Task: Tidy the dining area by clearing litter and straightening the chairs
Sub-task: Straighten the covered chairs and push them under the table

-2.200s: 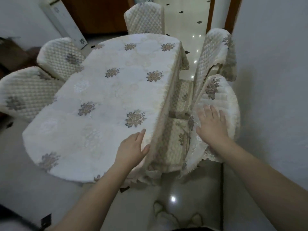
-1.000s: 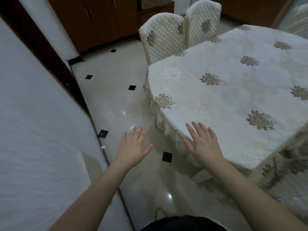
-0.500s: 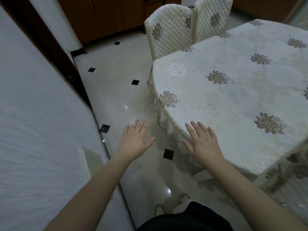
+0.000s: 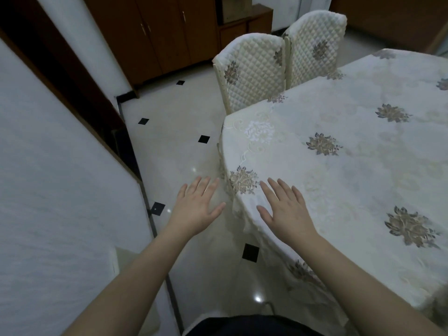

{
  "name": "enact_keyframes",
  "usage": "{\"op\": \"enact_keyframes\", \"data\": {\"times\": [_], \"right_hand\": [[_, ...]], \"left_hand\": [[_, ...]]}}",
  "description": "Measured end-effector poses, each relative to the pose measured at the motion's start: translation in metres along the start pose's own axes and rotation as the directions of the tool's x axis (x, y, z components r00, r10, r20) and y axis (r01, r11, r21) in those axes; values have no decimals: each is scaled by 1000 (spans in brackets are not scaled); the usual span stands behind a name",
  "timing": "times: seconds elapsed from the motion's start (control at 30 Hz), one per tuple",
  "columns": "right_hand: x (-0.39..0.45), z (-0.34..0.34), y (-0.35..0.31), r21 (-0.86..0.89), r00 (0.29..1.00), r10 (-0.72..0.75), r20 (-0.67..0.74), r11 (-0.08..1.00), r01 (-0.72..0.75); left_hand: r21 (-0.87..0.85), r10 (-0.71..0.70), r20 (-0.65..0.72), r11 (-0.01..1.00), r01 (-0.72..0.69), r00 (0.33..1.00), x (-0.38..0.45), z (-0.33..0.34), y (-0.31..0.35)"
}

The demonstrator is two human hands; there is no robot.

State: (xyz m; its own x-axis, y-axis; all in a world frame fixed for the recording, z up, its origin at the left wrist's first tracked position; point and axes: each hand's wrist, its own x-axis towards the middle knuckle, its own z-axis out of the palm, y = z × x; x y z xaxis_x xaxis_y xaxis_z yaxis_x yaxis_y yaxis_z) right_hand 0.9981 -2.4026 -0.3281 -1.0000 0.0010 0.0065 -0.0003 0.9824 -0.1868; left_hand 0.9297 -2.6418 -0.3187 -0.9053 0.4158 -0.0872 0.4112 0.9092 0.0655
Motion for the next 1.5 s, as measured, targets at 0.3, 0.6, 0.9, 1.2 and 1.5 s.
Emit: {"op": "enact_keyframes", "data": {"times": [0.3, 0.6, 0.9, 1.2, 1.5], "right_hand": [[78, 6, -17, 7, 999, 22, 30, 1000, -22], [206, 22, -87, -25, 996, 91, 10, 996, -90], [310, 4, -126, -11, 978, 197, -67, 980, -198], [417, 15, -87, -3, 939, 328, -105, 944, -330], [566, -2, -42, 80, 873, 454, -175, 891, -447]], "left_hand": [[2, 24, -59, 1000, -23, 998, 54, 1, -56], [-9, 91, -31, 996, -91, 995, 154, -10, -171], [32, 230, -79, 973, -228, 970, 269, -49, -239], [82, 363, -72, 930, -357, 929, 402, -61, -250], [131, 418, -57, 903, -409, 906, 556, -94, -259]]}}
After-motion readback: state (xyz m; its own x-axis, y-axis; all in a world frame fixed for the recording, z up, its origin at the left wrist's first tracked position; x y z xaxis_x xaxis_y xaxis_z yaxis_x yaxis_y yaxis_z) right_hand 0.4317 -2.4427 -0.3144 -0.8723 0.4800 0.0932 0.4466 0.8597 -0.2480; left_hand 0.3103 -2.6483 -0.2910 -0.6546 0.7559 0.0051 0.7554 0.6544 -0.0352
